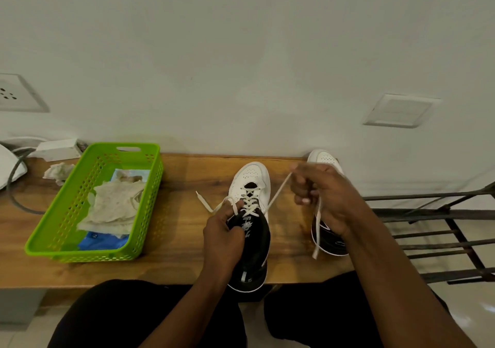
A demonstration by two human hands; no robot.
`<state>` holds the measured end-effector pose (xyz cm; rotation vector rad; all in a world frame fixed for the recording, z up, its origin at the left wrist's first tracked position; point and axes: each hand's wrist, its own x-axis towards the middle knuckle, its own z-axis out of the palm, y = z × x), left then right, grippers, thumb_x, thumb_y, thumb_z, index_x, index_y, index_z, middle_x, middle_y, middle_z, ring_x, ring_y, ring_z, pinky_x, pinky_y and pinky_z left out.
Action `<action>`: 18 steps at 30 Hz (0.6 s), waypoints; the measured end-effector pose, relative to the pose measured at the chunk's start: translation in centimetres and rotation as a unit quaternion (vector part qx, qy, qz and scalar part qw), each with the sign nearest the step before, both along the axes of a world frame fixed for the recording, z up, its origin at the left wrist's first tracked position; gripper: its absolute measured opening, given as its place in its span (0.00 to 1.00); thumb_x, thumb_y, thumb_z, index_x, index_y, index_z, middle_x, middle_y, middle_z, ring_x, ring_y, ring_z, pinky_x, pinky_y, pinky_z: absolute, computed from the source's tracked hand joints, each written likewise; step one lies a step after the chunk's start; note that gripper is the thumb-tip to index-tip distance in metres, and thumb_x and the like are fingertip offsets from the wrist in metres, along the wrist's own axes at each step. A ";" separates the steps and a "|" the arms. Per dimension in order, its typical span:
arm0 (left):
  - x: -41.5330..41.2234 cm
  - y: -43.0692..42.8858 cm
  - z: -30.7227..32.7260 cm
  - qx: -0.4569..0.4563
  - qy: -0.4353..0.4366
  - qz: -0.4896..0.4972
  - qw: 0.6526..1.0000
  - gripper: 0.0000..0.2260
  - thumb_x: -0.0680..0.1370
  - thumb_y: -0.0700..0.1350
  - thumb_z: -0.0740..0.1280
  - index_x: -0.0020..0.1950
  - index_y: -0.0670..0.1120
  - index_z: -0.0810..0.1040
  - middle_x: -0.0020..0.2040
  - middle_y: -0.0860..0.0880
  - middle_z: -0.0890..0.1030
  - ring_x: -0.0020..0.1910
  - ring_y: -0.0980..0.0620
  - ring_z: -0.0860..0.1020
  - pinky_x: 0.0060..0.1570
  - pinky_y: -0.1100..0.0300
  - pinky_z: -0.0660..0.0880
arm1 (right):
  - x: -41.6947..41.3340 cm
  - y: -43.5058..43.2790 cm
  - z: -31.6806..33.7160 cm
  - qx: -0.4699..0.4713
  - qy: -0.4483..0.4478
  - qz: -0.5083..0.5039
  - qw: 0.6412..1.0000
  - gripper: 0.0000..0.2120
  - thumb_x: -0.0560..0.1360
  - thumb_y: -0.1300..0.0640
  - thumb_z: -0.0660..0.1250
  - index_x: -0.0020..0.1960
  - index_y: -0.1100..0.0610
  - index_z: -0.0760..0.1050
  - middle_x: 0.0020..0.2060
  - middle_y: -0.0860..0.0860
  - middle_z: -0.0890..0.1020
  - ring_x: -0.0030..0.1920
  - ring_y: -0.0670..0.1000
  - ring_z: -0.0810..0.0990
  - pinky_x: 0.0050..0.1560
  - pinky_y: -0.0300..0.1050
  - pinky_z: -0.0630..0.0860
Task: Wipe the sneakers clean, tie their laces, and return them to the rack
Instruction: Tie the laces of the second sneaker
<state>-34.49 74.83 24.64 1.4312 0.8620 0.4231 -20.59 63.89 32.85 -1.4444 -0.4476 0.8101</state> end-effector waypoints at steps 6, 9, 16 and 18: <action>0.4 -0.1 -0.6 0.007 0.014 0.001 1.000 0.24 0.72 0.31 0.61 0.59 0.54 0.83 0.54 0.65 0.79 0.54 0.70 0.77 0.52 0.70 0.76 | -0.1 0.0 0.0 0.000 -0.019 -0.097 0.995 0.19 0.78 0.58 0.64 0.28 0.56 0.72 0.23 0.50 0.65 0.25 0.48 0.62 0.28 0.43 0.65; 0.1 0.0 -0.9 -0.037 0.003 0.001 0.999 0.24 0.67 0.34 0.63 0.51 0.59 0.84 0.61 0.51 0.82 0.60 0.47 0.81 0.54 0.48 0.82 | 0.3 0.2 -2.1 -0.281 -0.261 -0.066 0.921 0.12 0.79 0.53 0.63 0.40 0.54 0.80 0.34 0.51 0.78 0.36 0.51 0.75 0.39 0.47 0.74; -0.4 0.5 0.3 -0.113 -0.075 0.026 0.990 0.06 0.79 0.44 0.70 0.47 0.44 0.85 0.47 0.46 0.87 0.50 0.45 0.85 0.55 0.47 0.81 | -1.5 0.9 -4.2 -0.404 -0.156 0.001 0.901 0.25 0.77 0.39 0.62 0.38 0.61 0.78 0.32 0.54 0.82 0.32 0.52 0.81 0.37 0.44 0.80; -0.2 0.7 0.3 -0.075 -0.065 0.032 0.994 0.08 0.80 0.46 0.68 0.49 0.44 0.86 0.44 0.49 0.87 0.48 0.51 0.86 0.53 0.52 0.82 | -1.9 1.6 -5.4 -0.414 -0.129 0.005 0.901 0.27 0.74 0.36 0.64 0.40 0.61 0.78 0.33 0.54 0.82 0.35 0.54 0.83 0.39 0.47 0.81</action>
